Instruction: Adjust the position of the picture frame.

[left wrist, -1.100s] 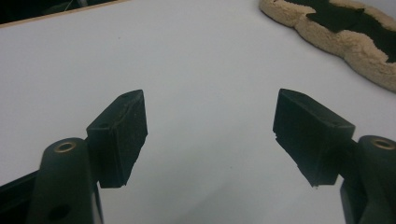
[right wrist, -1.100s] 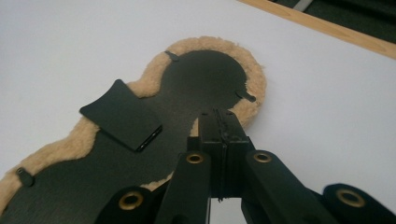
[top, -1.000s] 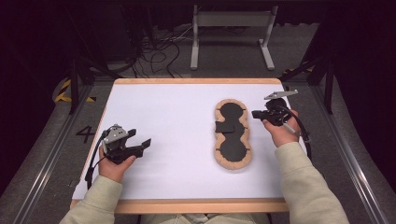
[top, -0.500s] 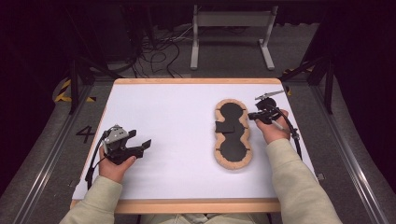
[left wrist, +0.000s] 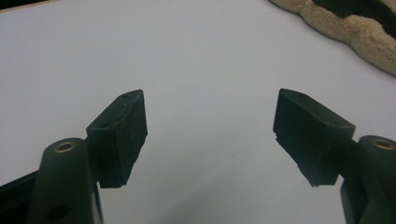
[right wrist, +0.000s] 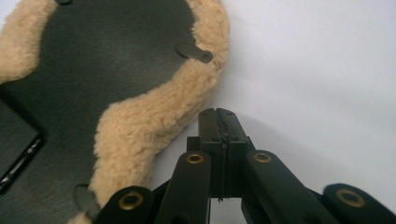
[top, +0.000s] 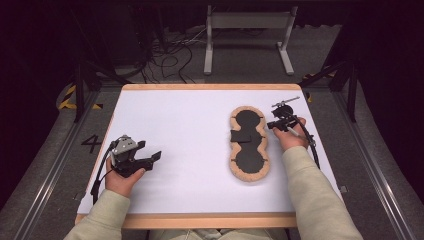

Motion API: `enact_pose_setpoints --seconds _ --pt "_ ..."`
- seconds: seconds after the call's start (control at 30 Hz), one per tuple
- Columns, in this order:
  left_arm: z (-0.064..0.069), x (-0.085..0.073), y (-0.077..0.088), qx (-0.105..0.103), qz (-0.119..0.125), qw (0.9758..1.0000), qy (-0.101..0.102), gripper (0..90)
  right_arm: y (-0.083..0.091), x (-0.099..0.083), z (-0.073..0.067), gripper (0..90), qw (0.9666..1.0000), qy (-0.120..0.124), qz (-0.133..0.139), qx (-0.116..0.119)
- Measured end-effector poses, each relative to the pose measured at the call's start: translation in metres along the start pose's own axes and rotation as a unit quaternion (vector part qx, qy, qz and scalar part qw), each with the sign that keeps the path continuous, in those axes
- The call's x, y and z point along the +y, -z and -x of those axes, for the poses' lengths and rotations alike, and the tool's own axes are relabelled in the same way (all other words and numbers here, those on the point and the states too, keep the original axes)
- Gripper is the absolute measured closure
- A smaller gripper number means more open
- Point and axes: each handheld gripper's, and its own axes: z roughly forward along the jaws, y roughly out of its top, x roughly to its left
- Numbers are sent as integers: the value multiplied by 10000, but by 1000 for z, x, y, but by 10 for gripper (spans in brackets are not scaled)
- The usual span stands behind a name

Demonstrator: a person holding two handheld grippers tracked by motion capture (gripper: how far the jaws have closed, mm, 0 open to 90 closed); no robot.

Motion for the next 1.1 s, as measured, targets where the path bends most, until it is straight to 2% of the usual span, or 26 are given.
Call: enact_pose_setpoints --seconds 0.27,0.6,0.8,0.93,1.07,1.1 --pt "-4 -9 13 132 19 9998 126 262 -13 6 7 900 9998 -205 52 3" --pt "-7 -14 18 187 -7 9997 184 262 -20 17 0 900 10000 -20 14 75" --pt "-8 -15 19 199 7 9996 201 262 -29 26 -13 900 9993 192 126 291" --pt "-9 -15 18 187 -6 9996 214 262 -32 33 -22 900 9990 289 10 345" --pt "-9 -15 18 166 -4 9996 215 262 -35 48 -44 900 9965 645 -11 539" --pt "-9 -15 18 166 -4 9996 215 262 -35 48 -44 900 9965 645 -11 539"
